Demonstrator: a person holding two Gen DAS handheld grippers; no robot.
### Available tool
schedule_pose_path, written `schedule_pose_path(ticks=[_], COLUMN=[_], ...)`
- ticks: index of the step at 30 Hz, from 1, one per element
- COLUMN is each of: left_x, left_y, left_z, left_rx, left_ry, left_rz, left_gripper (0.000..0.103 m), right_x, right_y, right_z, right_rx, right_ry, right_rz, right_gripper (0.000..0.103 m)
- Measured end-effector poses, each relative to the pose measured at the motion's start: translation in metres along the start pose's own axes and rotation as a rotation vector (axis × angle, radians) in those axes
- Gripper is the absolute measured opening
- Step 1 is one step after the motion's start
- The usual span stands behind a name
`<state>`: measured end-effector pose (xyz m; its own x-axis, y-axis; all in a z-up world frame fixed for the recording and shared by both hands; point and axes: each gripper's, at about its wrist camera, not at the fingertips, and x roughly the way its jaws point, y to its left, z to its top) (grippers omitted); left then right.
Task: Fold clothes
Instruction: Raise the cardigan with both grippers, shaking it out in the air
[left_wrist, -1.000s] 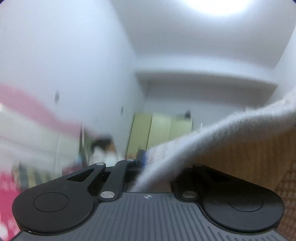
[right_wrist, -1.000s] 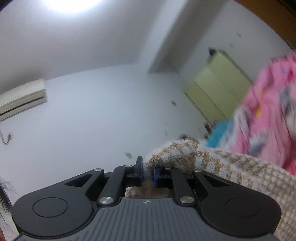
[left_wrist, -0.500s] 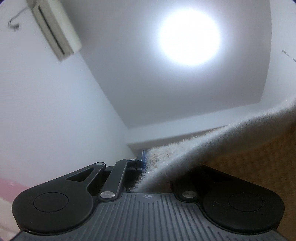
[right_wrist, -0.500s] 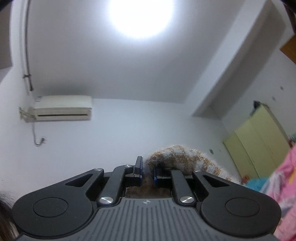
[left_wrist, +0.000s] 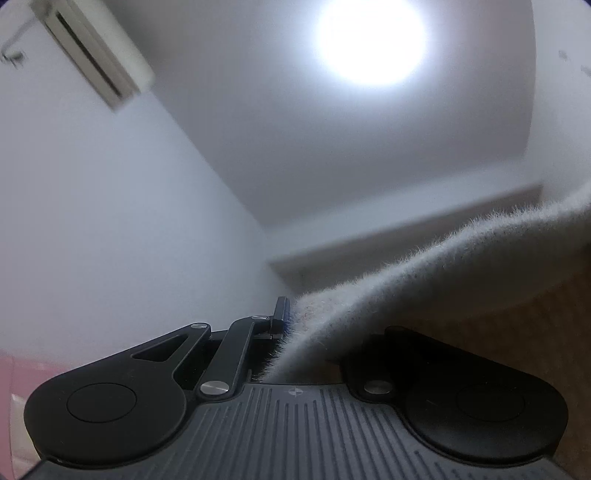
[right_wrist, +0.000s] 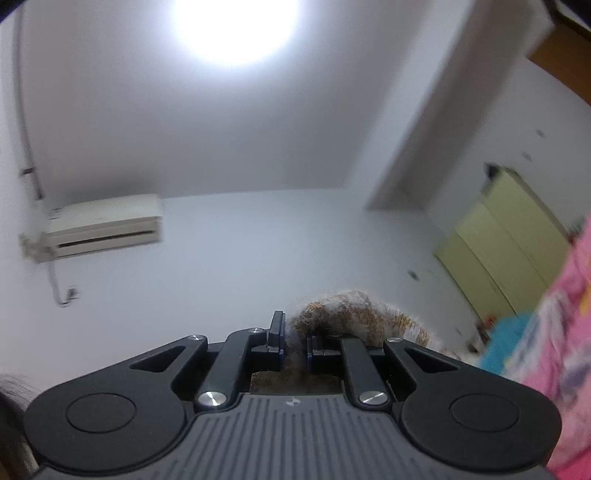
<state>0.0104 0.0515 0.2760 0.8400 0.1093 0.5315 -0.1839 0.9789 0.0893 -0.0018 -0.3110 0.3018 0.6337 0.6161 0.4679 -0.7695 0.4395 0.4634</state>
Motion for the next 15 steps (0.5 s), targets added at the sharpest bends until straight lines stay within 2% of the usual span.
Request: schedule_pose_path(ticks=[3,8,13,15], left_x=[0.032,0.091,0.146,0.159], left_y=[-0.024,-0.088,-0.156,-0.179], left_z=[-0.055,-0.158,-0.290,-0.343], left_rx=[0.054,0.113,0.217,0.263], left_ry=[0.083,0.313,0.662,0.832], left_rz=[-0.024,-0.101,-0.202,-0.256], left_gripper=[0.008,0.008,0.011,0.020], right_x=[0.016,0.042,0.054,0.054], right_y=[-0.050,-0.171,-0.316,-0.374], right_z=[-0.013,-0.041,-0.095,-0.122], right_rx=[0.031,0.174,0.330,0.379], right_ry=[0.028,0.118,0.231,0.284], right_rz=[-0.099,-0.317,-0.576,-0.686], right_gripper=[0.012,0.012,0.013,0.013])
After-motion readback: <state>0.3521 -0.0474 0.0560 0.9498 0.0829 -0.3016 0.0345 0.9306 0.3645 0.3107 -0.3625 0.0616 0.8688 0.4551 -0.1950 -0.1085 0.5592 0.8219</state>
